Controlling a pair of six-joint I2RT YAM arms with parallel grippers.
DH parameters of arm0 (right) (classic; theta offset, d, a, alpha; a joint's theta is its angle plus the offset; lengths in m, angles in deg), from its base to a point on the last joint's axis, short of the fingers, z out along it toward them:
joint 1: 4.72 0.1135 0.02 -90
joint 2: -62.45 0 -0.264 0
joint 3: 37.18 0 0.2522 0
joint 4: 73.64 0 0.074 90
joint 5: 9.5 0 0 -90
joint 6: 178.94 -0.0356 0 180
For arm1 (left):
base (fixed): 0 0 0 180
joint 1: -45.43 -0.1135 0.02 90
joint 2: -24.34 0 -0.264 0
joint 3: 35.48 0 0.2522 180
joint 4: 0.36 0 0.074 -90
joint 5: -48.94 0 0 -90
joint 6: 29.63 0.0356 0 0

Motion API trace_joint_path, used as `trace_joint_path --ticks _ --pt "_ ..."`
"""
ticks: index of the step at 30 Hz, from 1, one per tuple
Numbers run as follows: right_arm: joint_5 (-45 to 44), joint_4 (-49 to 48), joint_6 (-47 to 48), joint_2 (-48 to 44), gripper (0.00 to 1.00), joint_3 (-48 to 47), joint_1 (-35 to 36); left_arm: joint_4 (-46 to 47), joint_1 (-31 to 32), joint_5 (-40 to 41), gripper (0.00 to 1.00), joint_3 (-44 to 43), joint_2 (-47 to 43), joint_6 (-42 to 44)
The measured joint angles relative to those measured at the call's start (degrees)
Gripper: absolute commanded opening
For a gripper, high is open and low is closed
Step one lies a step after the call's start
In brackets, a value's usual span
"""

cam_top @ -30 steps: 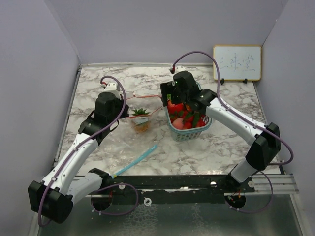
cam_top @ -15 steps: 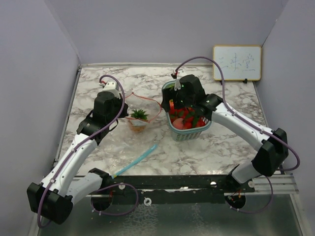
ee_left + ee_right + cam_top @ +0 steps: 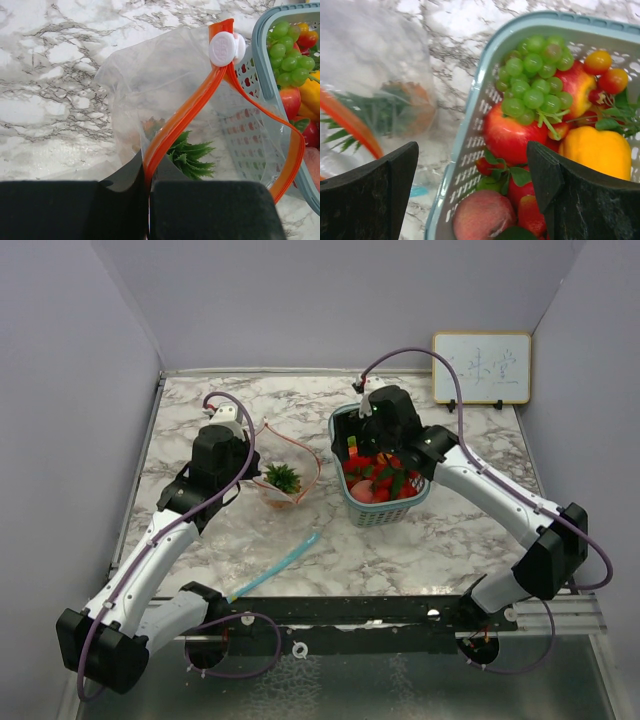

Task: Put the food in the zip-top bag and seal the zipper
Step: Pick up the fake fruit from the bin.

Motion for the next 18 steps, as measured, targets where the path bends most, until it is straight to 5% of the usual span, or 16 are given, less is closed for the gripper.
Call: trace_joint_path --ticks 18 --pt "-5.81 1.22 -1.81 8.7 0.84 1.73 -3.72 -0.85 0.0 0.33 0.0 0.0 0.0 0.87"
